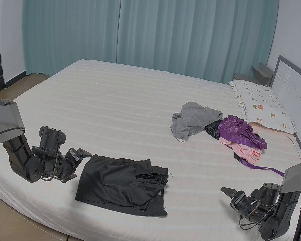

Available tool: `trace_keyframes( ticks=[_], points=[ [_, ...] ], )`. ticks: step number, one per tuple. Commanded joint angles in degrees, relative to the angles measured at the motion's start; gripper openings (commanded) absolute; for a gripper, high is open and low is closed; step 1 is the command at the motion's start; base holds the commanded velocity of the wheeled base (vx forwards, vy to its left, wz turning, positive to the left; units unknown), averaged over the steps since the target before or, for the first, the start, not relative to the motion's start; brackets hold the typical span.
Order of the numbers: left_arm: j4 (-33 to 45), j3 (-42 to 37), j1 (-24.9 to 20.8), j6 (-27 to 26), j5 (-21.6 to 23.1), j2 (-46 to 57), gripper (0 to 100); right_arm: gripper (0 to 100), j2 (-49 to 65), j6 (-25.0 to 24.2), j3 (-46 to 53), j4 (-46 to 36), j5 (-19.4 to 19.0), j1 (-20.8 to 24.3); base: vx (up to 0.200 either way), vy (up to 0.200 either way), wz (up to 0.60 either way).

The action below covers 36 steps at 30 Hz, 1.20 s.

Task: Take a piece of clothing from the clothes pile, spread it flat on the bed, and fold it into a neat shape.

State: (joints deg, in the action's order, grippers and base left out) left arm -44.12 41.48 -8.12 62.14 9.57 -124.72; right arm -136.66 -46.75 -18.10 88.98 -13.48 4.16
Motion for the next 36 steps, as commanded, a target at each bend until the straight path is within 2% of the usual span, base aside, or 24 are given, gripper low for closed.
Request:
trace_keyframes(
  ticks=[1,4,6,8,9,10,11,13,15,20,24,32,36],
  points=[
    [-0.1,0.0,0.0,0.0,0.0,-0.5,100,100,2.8,0.8,0.5,0.7,2.1,5.2,0.0,0.2,0.0],
    [0.0,0.6,0.0,0.0,0.0,-0.7,100,100,2.1,2.1,-0.6,-0.3,3.8,10.3,0.0,0.2,0.0],
    [-0.1,0.6,-0.1,-0.1,0.0,-0.8,100,100,1.9,3.8,-1.9,-1.8,3.9,11.7,0.0,0.2,0.0],
    [-0.1,0.5,-0.3,-0.3,-0.2,-1.0,100,100,2.2,7.8,-4.8,-6.0,5.7,13.6,0.0,0.2,0.0],
    [-0.1,0.5,-0.3,-0.3,-0.2,-1.0,100,100,2.2,7.8,-4.8,-6.0,5.7,13.6,0.0,0.2,0.0],
    [-0.1,0.6,-0.3,-0.4,-0.3,-1.1,100,100,2.3,11.1,-7.9,-10.1,8.2,15.1,0.0,0.2,0.0],
    [-0.1,0.7,-0.3,-0.4,-0.3,-1.1,100,100,2.3,11.9,-9.4,-11.9,8.9,16.1,0.0,0.2,0.0],
    [-0.1,0.9,-0.3,-0.4,-0.3,-1.1,100,100,2.4,12.0,-10.5,-13.2,9.2,16.9,0.0,0.2,0.0],
    [-0.1,1.0,-0.4,-0.4,-0.3,-1.3,100,100,2.8,12.4,-15.3,-18.7,9.8,19.3,0.0,0.2,0.0],
    [-0.1,1.0,-0.5,-0.5,-0.6,-1.6,100,100,2.5,13.6,-21.1,-25.5,14.5,22.2,0.0,0.2,0.0],
    [-0.1,1.0,-0.8,-1.0,-0.6,-1.7,100,100,3.6,18.7,-23.9,-30.6,17.3,22.6,0.0,0.0,0.0],
    [-0.1,0.8,-0.8,-1.4,-0.6,-1.8,100,100,2.3,23.0,-29.9,-41.8,21.0,23.7,0.0,0.0,0.0],
    [-0.1,0.7,-0.8,-1.5,-0.7,-1.8,100,100,1.0,24.7,-32.8,-47.0,24.1,23.6,0.0,0.0,0.0]
  ],
)
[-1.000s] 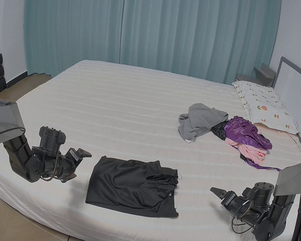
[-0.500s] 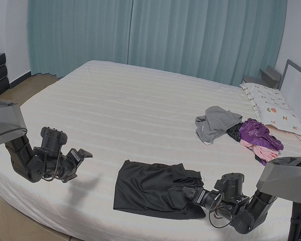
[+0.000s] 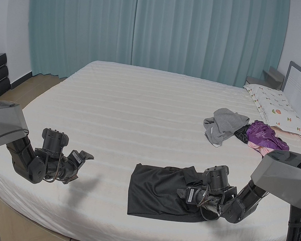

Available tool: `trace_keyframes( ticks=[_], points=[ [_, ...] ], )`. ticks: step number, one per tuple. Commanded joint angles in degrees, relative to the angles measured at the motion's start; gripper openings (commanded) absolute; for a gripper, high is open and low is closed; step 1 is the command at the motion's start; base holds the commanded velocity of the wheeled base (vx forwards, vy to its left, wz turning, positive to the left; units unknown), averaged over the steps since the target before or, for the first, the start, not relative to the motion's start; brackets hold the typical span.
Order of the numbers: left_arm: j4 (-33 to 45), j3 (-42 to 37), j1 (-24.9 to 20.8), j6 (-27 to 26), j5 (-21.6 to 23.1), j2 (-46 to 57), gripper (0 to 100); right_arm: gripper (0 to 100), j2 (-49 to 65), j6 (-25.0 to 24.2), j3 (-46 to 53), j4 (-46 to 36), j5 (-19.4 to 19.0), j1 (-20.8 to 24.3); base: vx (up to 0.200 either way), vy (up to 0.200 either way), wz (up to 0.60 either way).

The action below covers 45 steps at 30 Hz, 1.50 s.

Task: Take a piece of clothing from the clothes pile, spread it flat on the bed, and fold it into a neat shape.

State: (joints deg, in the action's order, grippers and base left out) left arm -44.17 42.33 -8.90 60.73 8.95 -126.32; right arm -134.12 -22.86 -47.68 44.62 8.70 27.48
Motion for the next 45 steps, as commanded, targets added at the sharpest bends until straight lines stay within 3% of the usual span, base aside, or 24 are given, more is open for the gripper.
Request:
trace_keyframes(
  ticks=[1,6,13,24,28,34,38,45],
  points=[
    [0.0,-0.1,-0.1,-0.1,-0.1,-0.2,100,100,-1.7,1.0,-3.8,-3.6,2.7,0.5,0.0,0.0,0.0],
    [0.0,-0.2,0.0,-0.1,0.0,-0.2,100,100,-1.7,1.3,-5.7,-9.2,6.4,0.6,0.0,0.0,0.0],
    [0.0,-0.3,-0.1,-0.1,-0.1,-0.2,100,100,2.5,1.9,-2.8,-12.9,6.8,-0.3,0.0,0.0,0.0],
    [0.0,-0.7,-0.1,-2.2,-0.1,-0.3,100,100,10.6,1.8,12.7,-10.2,5.6,-7.5,0.0,0.0,0.0],
    [0.0,-0.7,-0.1,-2.2,-0.1,-0.3,100,100,13.8,2.4,20.4,-0.8,1.6,-11.7,0.0,0.0,0.0],
    [0.0,-0.7,-0.1,-2.2,-0.2,-0.3,100,100,17.7,1.9,25.8,5.8,-4.4,-13.6,0.0,0.0,0.0],
    [0.0,-0.7,-0.1,-2.3,-0.2,-0.3,100,100,18.1,0.9,24.7,6.6,-9.2,-13.1,0.0,0.0,0.0],
    [0.0,-0.7,-0.1,-2.3,-0.2,-0.3,100,100,10.3,-2.9,16.9,7.8,-12.7,-10.3,0.0,0.0,0.0]
  ],
)
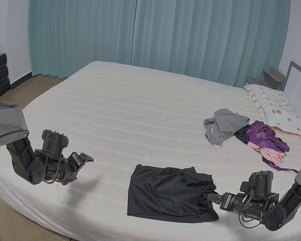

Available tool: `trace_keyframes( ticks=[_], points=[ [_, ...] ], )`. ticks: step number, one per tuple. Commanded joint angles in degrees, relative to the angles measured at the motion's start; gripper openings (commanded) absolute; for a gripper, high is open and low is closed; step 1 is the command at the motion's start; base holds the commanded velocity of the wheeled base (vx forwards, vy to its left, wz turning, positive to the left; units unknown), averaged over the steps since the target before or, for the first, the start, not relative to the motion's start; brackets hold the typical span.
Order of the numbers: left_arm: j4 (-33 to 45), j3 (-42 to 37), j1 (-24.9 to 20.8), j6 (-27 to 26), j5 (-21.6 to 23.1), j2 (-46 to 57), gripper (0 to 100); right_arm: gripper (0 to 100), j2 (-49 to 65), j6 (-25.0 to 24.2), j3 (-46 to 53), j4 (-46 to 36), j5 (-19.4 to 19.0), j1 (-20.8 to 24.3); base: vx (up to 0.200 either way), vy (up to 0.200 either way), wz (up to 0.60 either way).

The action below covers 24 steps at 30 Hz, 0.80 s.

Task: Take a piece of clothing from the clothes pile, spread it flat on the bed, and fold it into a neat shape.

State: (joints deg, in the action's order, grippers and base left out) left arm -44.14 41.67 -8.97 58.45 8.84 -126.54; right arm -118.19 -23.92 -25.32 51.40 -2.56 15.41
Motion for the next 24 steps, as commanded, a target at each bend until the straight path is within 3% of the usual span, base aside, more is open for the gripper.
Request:
trace_keyframes(
  ticks=[1,8,9,18,24],
  points=[
    [0.0,0.1,0.0,0.0,0.0,-0.1,100,100,-7.0,-1.9,-6.8,1.0,-1.4,2.3,0.0,0.0,0.0],
    [0.0,0.1,0.0,-0.1,0.0,-0.2,100,100,-12.3,-2.0,-11.8,0.4,-1.3,4.6,0.0,0.0,0.0],
    [0.0,0.0,0.0,-0.2,0.0,-0.2,100,0,-13.6,-1.9,-12.2,0.1,-0.9,5.3,0.0,0.0,0.0],
    [-0.1,0.1,-0.1,-0.2,-0.1,-0.2,100,0,-8.3,-0.9,-7.3,-0.9,2.4,2.9,0.0,0.0,0.0],
    [-0.1,0.0,-0.3,-0.2,-0.3,-0.4,100,0,-6.2,1.9,-2.6,-2.0,2.0,0.5,0.0,0.0,0.0]
  ],
)
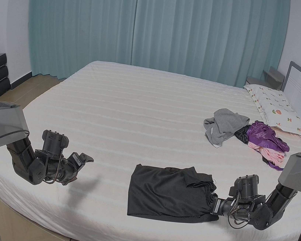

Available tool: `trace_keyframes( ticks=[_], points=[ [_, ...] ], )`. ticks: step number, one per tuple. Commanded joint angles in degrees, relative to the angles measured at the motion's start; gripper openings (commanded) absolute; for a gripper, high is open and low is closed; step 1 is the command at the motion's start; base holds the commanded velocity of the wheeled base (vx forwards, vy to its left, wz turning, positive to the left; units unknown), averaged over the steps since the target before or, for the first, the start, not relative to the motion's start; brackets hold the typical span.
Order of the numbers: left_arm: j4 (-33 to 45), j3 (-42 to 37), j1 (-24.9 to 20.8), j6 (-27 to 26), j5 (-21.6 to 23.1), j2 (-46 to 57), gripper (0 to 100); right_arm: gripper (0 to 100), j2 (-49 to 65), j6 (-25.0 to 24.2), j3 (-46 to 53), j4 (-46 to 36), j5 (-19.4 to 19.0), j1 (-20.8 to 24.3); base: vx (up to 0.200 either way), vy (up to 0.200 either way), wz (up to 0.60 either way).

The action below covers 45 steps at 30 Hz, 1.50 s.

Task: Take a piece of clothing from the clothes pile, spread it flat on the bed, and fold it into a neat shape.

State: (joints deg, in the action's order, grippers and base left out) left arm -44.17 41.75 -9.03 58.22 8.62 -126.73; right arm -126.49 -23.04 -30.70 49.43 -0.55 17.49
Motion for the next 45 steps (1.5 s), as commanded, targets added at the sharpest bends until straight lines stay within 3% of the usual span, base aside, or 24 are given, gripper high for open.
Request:
trace_keyframes(
  ticks=[1,8,9,18,21,26,28,39,45],
  points=[
    [0.0,-0.1,-0.2,0.0,-0.1,-0.2,100,0,2.3,1.8,3.3,0.0,-0.1,-2.1,0.0,0.0,0.0],
    [0.0,-0.1,-0.2,0.0,-0.1,-0.2,100,0,2.7,3.8,5.7,-0.1,0.0,-2.4,0.0,0.0,0.0],
    [0.0,-0.1,-0.2,0.0,-0.1,-0.2,100,100,2.7,4.1,5.7,-0.1,0.0,-2.5,0.0,0.0,0.0],
    [0.0,0.0,-0.2,0.0,-0.1,-0.2,100,100,6.4,3.4,4.3,0.9,-1.4,-2.9,0.0,0.0,0.0],
    [0.0,0.0,-0.2,0.0,-0.1,-0.2,100,100,7.4,0.2,2.8,0.9,-4.3,-1.7,0.0,0.0,0.0],
    [0.0,-0.1,-0.2,0.0,-0.2,-0.3,100,100,4.6,-12.0,-4.9,0.2,-6.7,3.4,0.0,0.0,0.0],
    [0.0,-0.1,-0.2,0.0,-0.2,-0.3,100,100,2.5,-13.3,-6.4,0.2,-7.7,4.3,0.0,0.0,0.0],
    [0.0,-0.1,-0.3,0.0,-0.2,-0.3,100,100,-11.1,-17.2,-20.4,-1.4,-8.9,5.7,0.0,0.0,0.0],
    [0.0,0.0,-0.3,0.0,-0.2,-0.3,100,100,-15.6,-17.4,-30.4,-8.2,-8.1,5.3,0.0,0.0,0.0]
  ],
)
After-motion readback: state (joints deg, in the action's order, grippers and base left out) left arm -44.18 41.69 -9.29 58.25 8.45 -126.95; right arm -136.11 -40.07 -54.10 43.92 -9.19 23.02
